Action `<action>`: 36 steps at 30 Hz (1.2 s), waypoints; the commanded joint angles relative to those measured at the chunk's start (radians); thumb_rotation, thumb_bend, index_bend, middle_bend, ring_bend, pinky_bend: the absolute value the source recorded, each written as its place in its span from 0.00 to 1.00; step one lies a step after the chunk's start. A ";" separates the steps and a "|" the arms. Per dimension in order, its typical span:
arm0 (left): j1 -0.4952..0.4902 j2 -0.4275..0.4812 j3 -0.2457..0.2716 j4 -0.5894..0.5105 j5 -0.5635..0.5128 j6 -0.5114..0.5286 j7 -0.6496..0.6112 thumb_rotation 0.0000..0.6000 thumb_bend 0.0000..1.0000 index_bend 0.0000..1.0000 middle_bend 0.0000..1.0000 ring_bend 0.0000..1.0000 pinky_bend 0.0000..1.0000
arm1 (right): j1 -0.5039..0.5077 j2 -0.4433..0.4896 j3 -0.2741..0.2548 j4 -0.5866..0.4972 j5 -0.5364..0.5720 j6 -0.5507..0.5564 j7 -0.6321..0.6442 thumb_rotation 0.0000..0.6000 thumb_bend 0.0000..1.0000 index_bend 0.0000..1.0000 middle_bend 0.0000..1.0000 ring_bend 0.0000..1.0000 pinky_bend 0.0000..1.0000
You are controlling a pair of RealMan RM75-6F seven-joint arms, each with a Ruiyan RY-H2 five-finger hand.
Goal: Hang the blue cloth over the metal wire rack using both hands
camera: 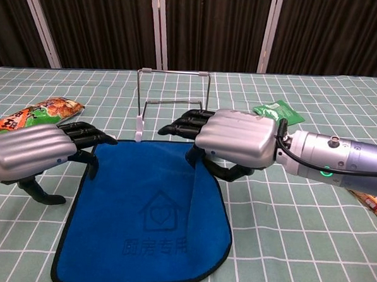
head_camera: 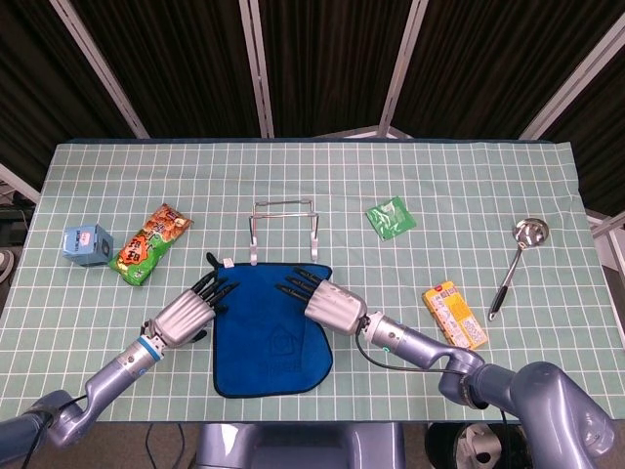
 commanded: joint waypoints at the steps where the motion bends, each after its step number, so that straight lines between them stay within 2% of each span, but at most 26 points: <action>1: -0.005 -0.010 0.001 0.006 -0.004 -0.003 0.006 1.00 0.23 0.41 0.00 0.00 0.00 | -0.001 -0.003 -0.002 0.002 0.000 0.000 0.002 1.00 0.63 0.62 0.02 0.00 0.00; 15: -0.039 -0.058 0.006 0.035 -0.021 -0.009 0.013 1.00 0.23 0.42 0.00 0.00 0.00 | -0.001 -0.006 -0.011 0.003 -0.011 0.013 0.008 1.00 0.63 0.63 0.02 0.00 0.00; 20: -0.044 -0.068 0.013 0.034 -0.023 -0.004 0.018 1.00 0.29 0.44 0.00 0.00 0.00 | -0.004 -0.008 -0.014 0.004 -0.011 0.016 0.010 1.00 0.63 0.63 0.02 0.00 0.00; 25: -0.049 -0.069 0.018 0.032 -0.029 -0.001 0.018 1.00 0.43 0.47 0.00 0.00 0.00 | -0.004 -0.008 -0.016 0.006 -0.013 0.017 0.011 1.00 0.63 0.63 0.02 0.00 0.00; 29: -0.051 -0.068 0.018 0.030 -0.035 0.001 0.019 1.00 0.51 0.53 0.00 0.00 0.00 | -0.004 -0.009 -0.016 0.007 -0.013 0.018 0.014 1.00 0.63 0.63 0.02 0.00 0.00; 36: -0.049 -0.071 0.016 0.030 -0.040 0.029 -0.002 1.00 0.53 0.69 0.00 0.00 0.00 | -0.007 0.003 -0.010 -0.002 -0.011 0.034 0.019 1.00 0.63 0.63 0.02 0.00 0.00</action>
